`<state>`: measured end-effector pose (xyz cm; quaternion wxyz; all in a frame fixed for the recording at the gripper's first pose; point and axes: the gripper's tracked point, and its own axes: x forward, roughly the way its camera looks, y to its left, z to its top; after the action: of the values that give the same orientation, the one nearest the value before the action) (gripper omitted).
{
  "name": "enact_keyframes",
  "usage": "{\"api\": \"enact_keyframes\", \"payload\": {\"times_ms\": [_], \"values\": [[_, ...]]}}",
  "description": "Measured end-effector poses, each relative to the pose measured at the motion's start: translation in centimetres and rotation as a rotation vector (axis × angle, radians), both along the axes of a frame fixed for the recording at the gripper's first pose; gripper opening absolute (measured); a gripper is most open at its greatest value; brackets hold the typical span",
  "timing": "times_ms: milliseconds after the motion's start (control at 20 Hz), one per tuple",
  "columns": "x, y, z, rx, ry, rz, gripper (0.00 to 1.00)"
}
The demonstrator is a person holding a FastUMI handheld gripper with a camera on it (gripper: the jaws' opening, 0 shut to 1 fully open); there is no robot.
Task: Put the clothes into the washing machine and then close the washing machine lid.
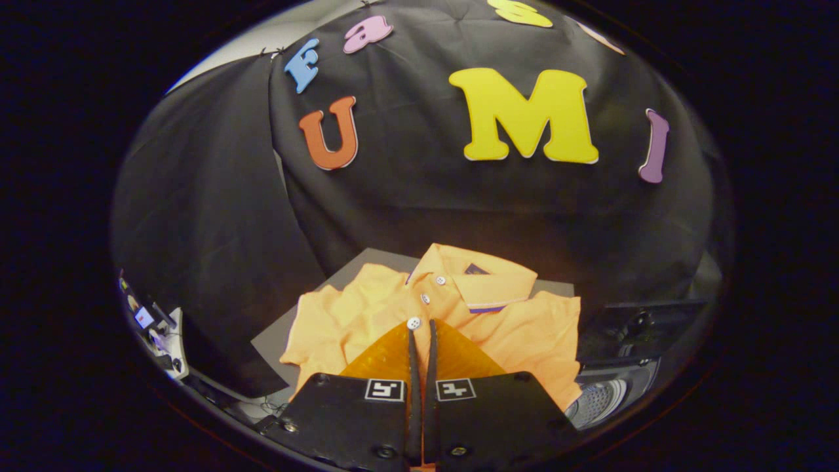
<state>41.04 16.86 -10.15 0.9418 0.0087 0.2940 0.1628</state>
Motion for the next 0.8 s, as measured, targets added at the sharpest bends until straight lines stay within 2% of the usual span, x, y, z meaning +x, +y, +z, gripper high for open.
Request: {"api": "enact_keyframes", "payload": {"times_ms": [400, 800], "values": [[-1.9, -7.7, 8.5, 0.055, -0.159, -0.1, 0.05], [-4.2, -17.1, 8.6, 0.027, -0.171, -0.247, 0.05]]}}
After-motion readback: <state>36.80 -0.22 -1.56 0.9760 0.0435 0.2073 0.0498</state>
